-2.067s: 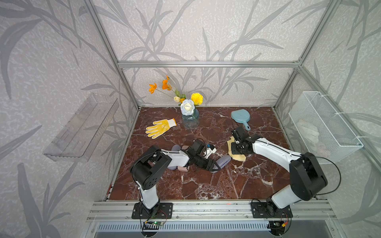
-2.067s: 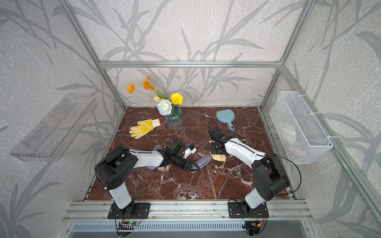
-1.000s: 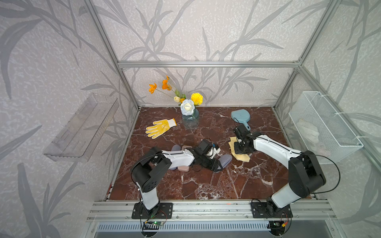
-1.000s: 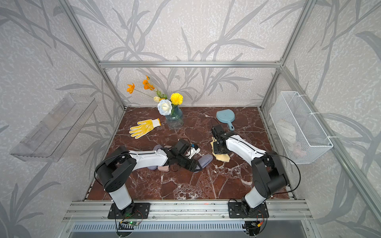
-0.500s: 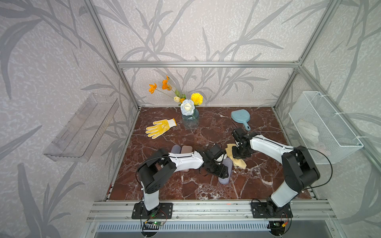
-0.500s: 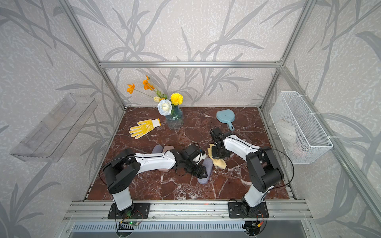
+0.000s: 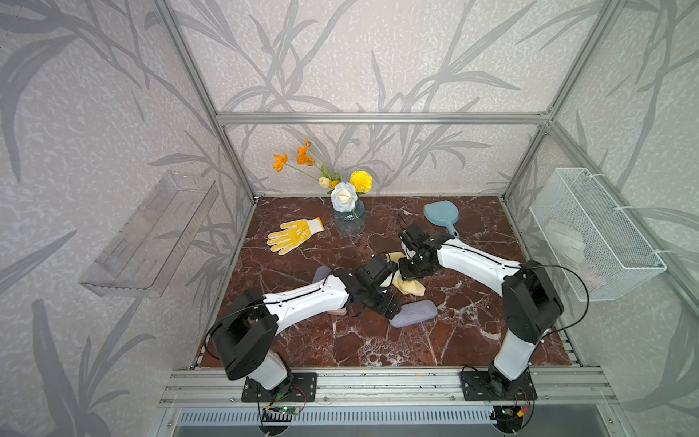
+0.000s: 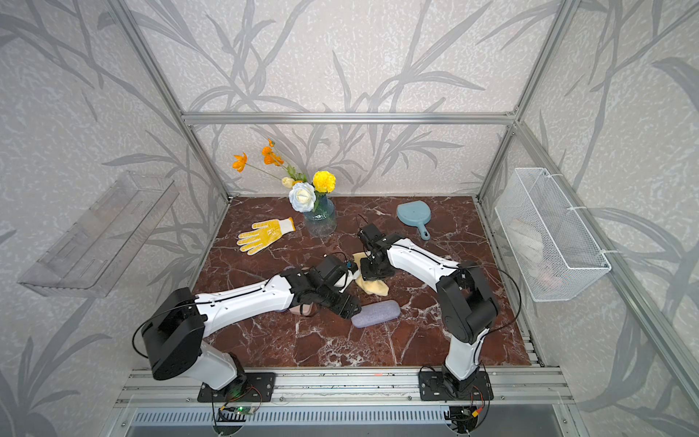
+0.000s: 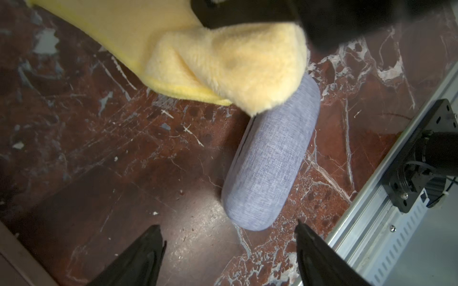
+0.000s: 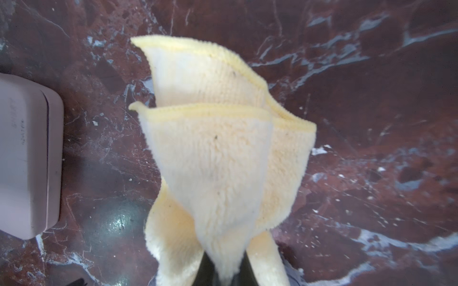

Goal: Wipe the eyeglass case
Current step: Adjust the eyeglass case at the center of the board.

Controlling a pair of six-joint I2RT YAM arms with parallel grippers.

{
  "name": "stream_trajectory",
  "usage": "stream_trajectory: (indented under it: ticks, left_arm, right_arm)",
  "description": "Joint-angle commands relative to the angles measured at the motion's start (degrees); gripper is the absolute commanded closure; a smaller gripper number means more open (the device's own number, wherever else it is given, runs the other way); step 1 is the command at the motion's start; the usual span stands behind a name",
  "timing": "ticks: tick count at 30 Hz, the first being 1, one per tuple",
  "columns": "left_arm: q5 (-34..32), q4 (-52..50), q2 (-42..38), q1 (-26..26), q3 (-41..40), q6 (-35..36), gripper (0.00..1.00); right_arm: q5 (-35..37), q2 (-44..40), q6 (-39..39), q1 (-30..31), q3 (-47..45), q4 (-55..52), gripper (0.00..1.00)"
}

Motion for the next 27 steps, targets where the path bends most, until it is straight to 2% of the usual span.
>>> stream_trajectory:
  ticks: [1, 5, 8, 12, 19, 27]
  left_arm:
    - [0.8, 5.4, -0.6, -1.3, -2.6, 7.8, 0.16]
    - [0.4, 4.1, 1.6, -1.7, -0.6, 7.6, 0.15]
    - [3.5, 6.6, 3.2, -2.6, 0.6, 3.9, 0.12]
    - [7.6, 11.1, 7.5, -2.6, 1.4, -2.1, 0.12]
    - [11.6, 10.5, 12.3, -0.9, 3.8, -4.6, 0.11]
    - [13.4, 10.3, 13.5, 0.1, 5.9, -3.8, 0.12]
  right_arm:
    - [2.7, -5.9, -3.9, -5.0, -1.4, -5.2, 1.0]
    - [3.1, -10.6, -4.9, -9.7, -6.8, -6.1, 1.0]
    - [4.1, -13.4, -3.4, -10.1, -12.1, -6.7, 1.0]
    - [2.0, -16.3, -0.6, -10.1, -20.8, -5.9, 1.0]
    - [-4.1, -21.3, 3.3, -7.0, -30.1, -3.8, 1.0]
    - [-10.0, -25.5, 7.6, -1.9, -33.5, -4.7, 1.0]
